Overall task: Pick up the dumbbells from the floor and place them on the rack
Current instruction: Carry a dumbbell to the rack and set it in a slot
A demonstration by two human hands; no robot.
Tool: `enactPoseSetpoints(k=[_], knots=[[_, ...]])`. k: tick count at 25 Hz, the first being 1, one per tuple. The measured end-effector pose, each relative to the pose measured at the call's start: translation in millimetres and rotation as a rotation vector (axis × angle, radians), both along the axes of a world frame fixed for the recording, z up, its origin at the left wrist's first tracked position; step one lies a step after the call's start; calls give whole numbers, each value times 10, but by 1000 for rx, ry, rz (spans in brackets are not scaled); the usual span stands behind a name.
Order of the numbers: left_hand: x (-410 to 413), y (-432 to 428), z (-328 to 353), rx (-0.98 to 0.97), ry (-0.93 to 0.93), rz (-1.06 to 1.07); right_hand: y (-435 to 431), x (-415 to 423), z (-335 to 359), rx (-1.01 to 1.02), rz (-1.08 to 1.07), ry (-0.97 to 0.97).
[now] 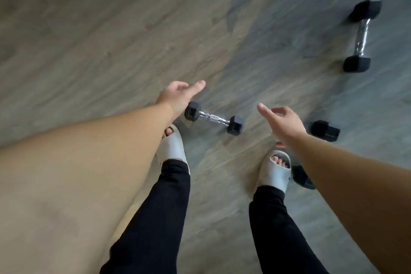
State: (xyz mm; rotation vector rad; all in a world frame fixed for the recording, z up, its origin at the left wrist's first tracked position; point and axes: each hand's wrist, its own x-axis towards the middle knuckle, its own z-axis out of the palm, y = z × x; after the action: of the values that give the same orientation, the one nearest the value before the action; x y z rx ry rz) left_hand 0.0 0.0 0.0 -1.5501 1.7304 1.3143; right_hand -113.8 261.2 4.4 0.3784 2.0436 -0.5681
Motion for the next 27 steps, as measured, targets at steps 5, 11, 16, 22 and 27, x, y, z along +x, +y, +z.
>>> enactPoseSetpoints(k=[5,11,16,22,27], knots=[[192,27,-1332,-25,-61,-62,-332,474,-1403,22,-204,-41],[401,167,-2263,-93,-45,-179,-441,806,-2344,116,-325,-14],[248,-186,-1421,-87,9,-175,-671,700,-1551,82,-432,-13],[-374,-1252,942,-128,120,-205,-1701,182,824,-41,-519,-1],[-830,-2551,3515,-276,256,-181,-3004,-293,3289,-228,-532,86]])
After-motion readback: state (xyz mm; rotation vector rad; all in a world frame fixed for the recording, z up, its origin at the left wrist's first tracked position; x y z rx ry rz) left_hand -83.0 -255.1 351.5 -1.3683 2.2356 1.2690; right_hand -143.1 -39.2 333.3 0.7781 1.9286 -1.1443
